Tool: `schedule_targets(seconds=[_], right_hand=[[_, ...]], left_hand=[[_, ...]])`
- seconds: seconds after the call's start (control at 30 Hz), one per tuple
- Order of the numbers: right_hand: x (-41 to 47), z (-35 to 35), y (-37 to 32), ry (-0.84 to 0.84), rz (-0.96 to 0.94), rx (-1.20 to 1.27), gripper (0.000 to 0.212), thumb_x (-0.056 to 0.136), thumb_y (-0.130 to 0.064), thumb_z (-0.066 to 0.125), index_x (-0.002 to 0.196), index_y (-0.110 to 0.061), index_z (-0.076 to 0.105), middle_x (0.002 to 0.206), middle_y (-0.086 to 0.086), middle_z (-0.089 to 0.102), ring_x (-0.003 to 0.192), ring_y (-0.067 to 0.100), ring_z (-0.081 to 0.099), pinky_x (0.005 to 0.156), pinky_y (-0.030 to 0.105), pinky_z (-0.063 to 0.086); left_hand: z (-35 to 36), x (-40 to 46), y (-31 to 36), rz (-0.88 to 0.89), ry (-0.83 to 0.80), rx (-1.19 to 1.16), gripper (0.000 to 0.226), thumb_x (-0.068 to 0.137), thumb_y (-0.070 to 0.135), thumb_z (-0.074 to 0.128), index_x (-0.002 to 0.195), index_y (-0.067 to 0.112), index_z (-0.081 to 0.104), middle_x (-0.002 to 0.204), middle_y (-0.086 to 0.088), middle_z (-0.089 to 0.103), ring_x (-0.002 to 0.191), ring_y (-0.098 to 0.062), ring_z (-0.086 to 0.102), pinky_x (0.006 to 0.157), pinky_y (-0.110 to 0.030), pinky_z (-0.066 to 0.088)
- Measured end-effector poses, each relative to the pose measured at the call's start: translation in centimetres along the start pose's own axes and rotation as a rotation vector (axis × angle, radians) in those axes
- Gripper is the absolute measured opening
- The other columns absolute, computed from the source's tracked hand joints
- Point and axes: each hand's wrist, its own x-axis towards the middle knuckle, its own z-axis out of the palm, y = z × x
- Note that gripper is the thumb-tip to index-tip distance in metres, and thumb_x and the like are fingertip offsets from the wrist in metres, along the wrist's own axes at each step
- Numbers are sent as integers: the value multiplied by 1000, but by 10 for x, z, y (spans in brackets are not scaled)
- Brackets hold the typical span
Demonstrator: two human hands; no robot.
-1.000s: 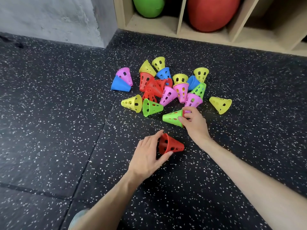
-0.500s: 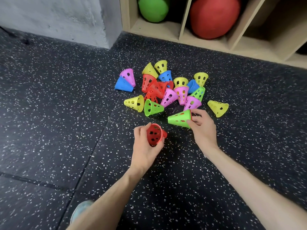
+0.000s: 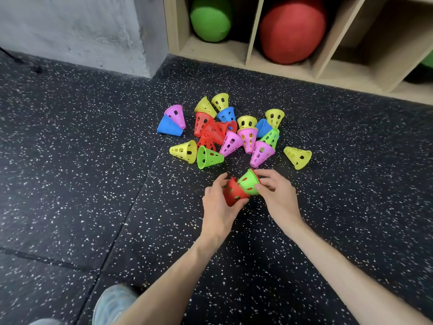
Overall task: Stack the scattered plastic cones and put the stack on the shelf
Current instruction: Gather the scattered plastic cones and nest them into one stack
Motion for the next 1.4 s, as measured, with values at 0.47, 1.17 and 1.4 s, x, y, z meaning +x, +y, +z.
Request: schedule_targets(seconds=[0.47, 1.17, 1.4], right_hand=[[-3, 15, 32, -279, 25, 1, 37, 98, -10, 56, 118, -38, 72, 100, -19, 75, 101, -3, 67, 97, 30, 52], [99, -65, 59, 74, 81, -311, 31, 98, -14, 56, 118, -32, 72, 119, -4, 60, 97, 14, 63, 72, 27, 45], [118, -77, 76, -18, 269, -323, 55, 97, -21, 63, 148, -36, 49, 146, 4, 42, 128, 21, 49, 107, 36, 39]], left_hand=[[4, -20, -26, 78, -18, 197, 66, 88, 52, 72, 144, 31, 46, 126, 15, 53, 109, 1, 35, 104, -27, 37], [3, -20, -27, -24, 0, 72, 71, 92, 66, 43, 146, 21, 43, 116, 12, 47, 108, -6, 42, 95, -24, 38], [4, -19, -27, -19, -13, 84, 72, 92, 66, 44, 147, 19, 44, 115, 10, 48, 108, -8, 44, 98, -26, 40]])
